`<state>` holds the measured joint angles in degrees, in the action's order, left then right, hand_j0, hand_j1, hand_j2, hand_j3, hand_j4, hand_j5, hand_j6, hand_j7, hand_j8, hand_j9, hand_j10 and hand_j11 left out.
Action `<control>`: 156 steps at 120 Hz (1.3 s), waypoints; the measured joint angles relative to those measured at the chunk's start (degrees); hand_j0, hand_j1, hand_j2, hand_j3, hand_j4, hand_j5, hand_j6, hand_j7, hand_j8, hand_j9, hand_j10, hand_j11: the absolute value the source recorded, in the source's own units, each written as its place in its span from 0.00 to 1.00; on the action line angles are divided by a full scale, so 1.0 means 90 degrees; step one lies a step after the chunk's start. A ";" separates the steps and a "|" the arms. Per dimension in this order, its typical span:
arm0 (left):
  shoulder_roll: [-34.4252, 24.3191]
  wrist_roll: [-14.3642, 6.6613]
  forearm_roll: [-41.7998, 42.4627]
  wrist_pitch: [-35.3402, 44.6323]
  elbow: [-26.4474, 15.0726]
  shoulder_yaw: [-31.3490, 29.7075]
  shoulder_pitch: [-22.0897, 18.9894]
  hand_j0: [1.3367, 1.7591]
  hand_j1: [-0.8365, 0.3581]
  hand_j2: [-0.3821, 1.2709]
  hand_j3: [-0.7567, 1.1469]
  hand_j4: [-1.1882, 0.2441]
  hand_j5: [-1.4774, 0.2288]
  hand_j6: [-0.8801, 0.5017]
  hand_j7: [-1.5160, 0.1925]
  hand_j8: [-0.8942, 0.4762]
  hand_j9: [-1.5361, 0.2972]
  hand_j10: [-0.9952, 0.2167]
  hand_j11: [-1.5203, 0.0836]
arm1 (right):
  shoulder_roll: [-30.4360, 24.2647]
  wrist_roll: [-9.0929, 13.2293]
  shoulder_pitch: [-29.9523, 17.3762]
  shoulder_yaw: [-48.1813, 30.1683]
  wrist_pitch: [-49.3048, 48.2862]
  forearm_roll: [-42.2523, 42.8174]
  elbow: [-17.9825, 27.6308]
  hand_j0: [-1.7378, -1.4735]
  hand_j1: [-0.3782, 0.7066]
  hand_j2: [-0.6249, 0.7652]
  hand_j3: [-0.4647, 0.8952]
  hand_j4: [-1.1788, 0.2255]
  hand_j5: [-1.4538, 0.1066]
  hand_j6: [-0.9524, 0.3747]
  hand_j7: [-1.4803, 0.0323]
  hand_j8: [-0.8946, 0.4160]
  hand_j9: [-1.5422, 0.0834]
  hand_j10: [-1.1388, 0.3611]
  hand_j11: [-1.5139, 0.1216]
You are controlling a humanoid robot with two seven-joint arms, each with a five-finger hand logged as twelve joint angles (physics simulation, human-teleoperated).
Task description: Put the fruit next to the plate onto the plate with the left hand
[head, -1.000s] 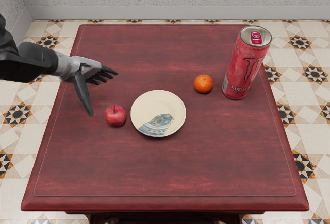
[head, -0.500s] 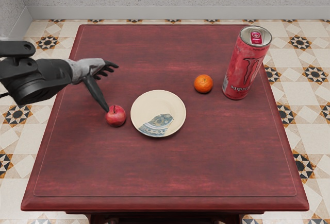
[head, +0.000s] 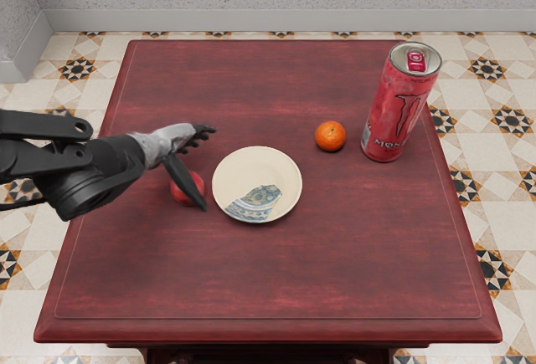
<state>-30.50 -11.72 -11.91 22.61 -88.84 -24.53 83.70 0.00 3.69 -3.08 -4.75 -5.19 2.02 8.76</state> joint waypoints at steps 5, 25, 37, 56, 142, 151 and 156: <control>0.0000 0.0006 0.0031 0.0062 -0.0020 -0.0037 -0.0002 0.76 0.90 0.24 0.40 0.77 0.80 0.57 0.82 0.58 0.77 0.74 0.87 | 0.0000 0.0000 -0.0001 0.0000 0.0000 0.0000 0.0000 0.30 0.03 0.45 0.34 0.84 0.93 0.72 0.98 0.68 0.95 0.76 0.93; 0.0000 0.0134 0.0073 0.0232 -0.0050 -0.0149 0.0007 0.76 0.93 0.24 0.40 0.78 0.82 0.59 0.84 0.60 0.79 0.77 0.89 | 0.0000 0.0000 0.0000 0.0000 0.0000 0.0000 -0.0001 0.30 0.03 0.45 0.34 0.84 0.93 0.72 0.98 0.68 0.95 0.76 0.93; 0.0105 0.0188 0.0063 0.0820 -0.0046 -0.0256 0.0026 0.76 0.93 0.24 0.40 0.79 0.82 0.59 0.84 0.61 0.79 0.77 0.90 | 0.0000 0.0000 -0.0001 0.0000 0.0000 0.0000 0.0002 0.30 0.03 0.45 0.34 0.84 0.93 0.72 0.98 0.68 0.95 0.76 0.93; 0.0348 0.0215 0.0080 0.1255 -0.0056 -0.0366 0.0046 0.76 0.93 0.24 0.40 0.79 0.82 0.60 0.84 0.61 0.80 0.77 0.90 | 0.0000 0.0000 0.0000 0.0000 0.0000 0.0000 0.0003 0.30 0.03 0.45 0.34 0.84 0.93 0.72 0.98 0.68 0.95 0.76 0.93; 0.0459 0.0029 0.0107 0.1377 -0.0218 -0.0859 0.0219 0.76 0.67 0.28 0.40 0.60 0.62 0.40 0.64 0.41 0.61 0.55 0.68 | 0.0000 0.0000 -0.0002 0.0000 0.0000 0.0000 -0.0001 0.30 0.03 0.45 0.34 0.84 0.93 0.72 0.98 0.68 0.95 0.76 0.93; 0.0459 -0.0012 0.0106 0.1374 -0.0282 -0.0892 0.0232 0.76 0.64 0.27 0.40 0.58 0.59 0.38 0.61 0.39 0.58 0.53 0.65 | 0.0000 0.0000 -0.0002 0.0000 0.0000 0.0000 0.0001 0.30 0.03 0.45 0.34 0.84 0.93 0.72 0.98 0.68 0.95 0.76 0.93; 0.0459 -0.0024 0.0106 0.1373 -0.0316 -0.0912 0.0232 0.76 0.64 0.26 0.40 0.57 0.58 0.37 0.60 0.38 0.57 0.52 0.64 | 0.0000 0.0000 -0.0001 0.0000 0.0000 0.0000 0.0002 0.30 0.03 0.45 0.34 0.84 0.93 0.72 0.98 0.68 0.95 0.76 0.93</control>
<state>-26.37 -11.93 -10.96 34.97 -91.69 -32.74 85.78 0.00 3.69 -3.09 -4.75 -5.19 2.02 8.77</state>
